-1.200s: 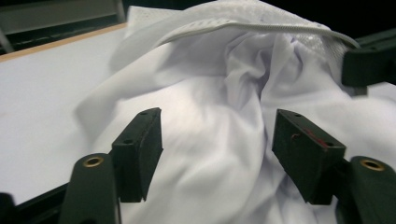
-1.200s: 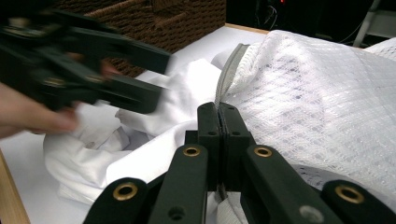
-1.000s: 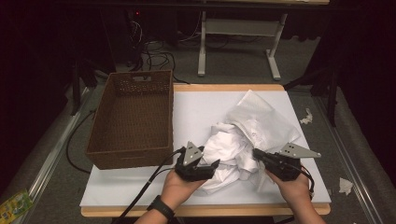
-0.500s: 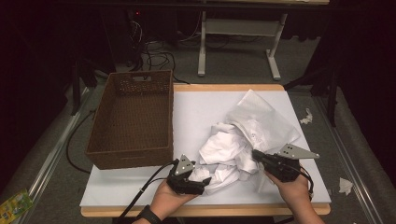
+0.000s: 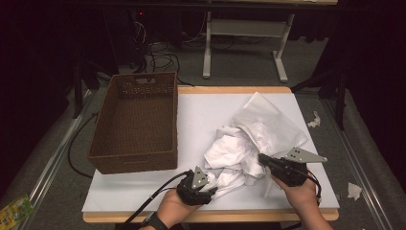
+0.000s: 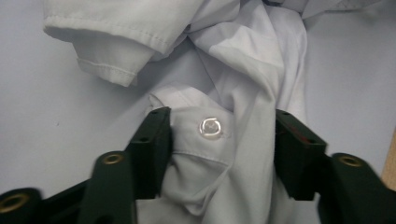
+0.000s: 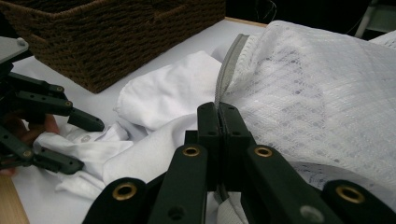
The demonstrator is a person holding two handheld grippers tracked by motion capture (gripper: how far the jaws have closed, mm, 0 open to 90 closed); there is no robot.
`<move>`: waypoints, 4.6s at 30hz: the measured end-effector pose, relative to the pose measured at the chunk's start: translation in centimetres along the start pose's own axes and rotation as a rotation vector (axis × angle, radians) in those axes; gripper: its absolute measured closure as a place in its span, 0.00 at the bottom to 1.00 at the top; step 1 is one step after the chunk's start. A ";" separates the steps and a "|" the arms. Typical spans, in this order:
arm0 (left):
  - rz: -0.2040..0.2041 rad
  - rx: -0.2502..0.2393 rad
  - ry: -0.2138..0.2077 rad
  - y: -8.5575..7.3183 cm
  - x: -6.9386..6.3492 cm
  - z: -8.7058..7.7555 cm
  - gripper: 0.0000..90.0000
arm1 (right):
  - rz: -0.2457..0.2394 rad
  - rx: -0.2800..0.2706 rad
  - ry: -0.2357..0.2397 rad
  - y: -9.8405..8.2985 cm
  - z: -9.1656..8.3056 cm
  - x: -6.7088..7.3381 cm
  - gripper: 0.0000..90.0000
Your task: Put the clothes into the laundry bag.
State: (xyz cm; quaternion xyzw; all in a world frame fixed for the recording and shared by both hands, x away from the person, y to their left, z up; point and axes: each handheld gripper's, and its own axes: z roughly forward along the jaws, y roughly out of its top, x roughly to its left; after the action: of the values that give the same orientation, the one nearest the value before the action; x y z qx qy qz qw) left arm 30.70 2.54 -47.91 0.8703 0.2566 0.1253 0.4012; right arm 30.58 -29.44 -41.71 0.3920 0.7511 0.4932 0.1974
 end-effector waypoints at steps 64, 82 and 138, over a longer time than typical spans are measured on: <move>-0.133 -0.276 0.151 7.1 2.4 -4.2 0.75 | -0.113 -0.036 0.086 5.7 5.0 4.2 1.00; -0.079 -0.234 -0.012 10.5 -1.5 5.0 0.75 | 0.020 -0.043 0.077 1.1 1.0 1.2 1.00; -0.137 -0.366 0.089 6.1 1.9 0.2 0.23 | -0.072 -0.064 0.066 1.5 0.4 1.9 1.00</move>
State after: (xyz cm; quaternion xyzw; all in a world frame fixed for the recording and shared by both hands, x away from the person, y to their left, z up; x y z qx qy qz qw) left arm 34.51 0.14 -43.30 0.7569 0.3057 0.1804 0.5488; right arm 30.24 -27.44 -40.39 0.3419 0.7546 0.5221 0.2025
